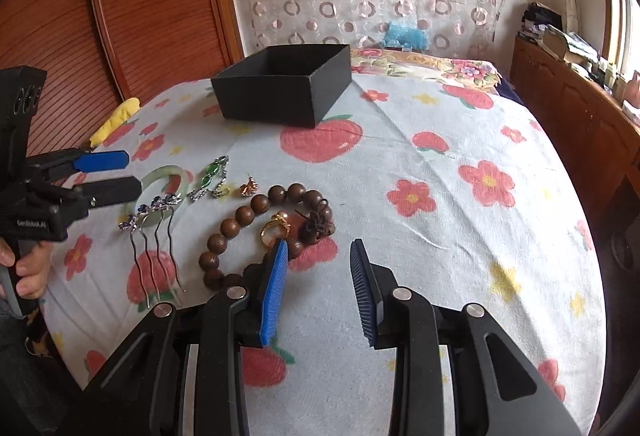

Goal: Organize jewelry
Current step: 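Move both open tools back to the remaining jewelry, then grasp the purple flower hairpin with the left tool, then grasp the wooden bead bracelet with the right tool while the left tool holds the hairpin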

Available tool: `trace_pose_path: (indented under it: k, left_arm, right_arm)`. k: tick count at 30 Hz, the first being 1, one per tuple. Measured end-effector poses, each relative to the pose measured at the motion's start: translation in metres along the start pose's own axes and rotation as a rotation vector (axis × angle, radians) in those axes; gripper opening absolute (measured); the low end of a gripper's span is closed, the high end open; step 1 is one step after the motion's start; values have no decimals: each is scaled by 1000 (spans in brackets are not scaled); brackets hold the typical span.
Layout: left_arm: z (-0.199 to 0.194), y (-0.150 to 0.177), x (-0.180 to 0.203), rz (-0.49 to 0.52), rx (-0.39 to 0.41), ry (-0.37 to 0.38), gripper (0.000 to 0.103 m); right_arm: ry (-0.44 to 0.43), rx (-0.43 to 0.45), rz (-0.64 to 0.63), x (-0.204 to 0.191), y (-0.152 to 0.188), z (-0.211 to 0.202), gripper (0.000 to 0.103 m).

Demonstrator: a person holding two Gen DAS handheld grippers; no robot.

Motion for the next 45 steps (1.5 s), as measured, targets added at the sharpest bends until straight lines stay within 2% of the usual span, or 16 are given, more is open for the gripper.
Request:
trace_pose_path:
  k: [5, 7, 10, 13, 19, 25, 26, 27, 28, 34, 37, 45]
  left_arm:
    - [1, 7, 3, -22, -22, 37, 78]
    - [1, 9, 5, -22, -32, 45, 71]
    - [1, 10, 8, -16, -41, 52, 68]
    - [3, 10, 11, -4, -64, 60, 52]
    - [7, 7, 13, 8, -88, 62, 38]
    - [15, 8, 18, 27, -121, 70, 35]
    - [15, 9, 19, 26, -122, 73, 32]
    - [15, 9, 19, 26, -123, 81, 24]
    - [15, 9, 19, 26, -122, 79, 24]
    - [1, 8, 17, 23, -65, 51, 23]
    - [-14, 5, 14, 10, 6, 20, 23]
    - [-36, 2, 1, -39, 76, -5, 23]
  right_arm:
    - [-1, 5, 1, 0, 2, 0, 35]
    - [-6, 4, -1, 1, 2, 0, 35]
    - [-16, 0, 0, 1, 2, 2, 35]
    - [-15, 4, 2, 1, 1, 2, 35]
    - [-22, 12, 10, 1, 0, 1, 35]
    - [-22, 13, 11, 2, -1, 1, 35]
    - [-23, 12, 11, 1, -1, 1, 35]
    - [-23, 12, 11, 2, 0, 1, 35]
    - [-23, 12, 11, 2, -1, 1, 35]
    - [-23, 8, 11, 3, -1, 2, 35]
    - [-23, 8, 11, 3, -1, 2, 35]
    - [-20, 8, 16, 3, 0, 4, 35]
Point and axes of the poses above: each gripper's, at about its wrist camera, not at the fingertips, and z roughly the way its jaws point, x to its right, y to its underside, the point moved 3 cm from there along z, roughly the way its jaws point, and after that the axes turned 13 degrees about -y, right-handed, at the moved point
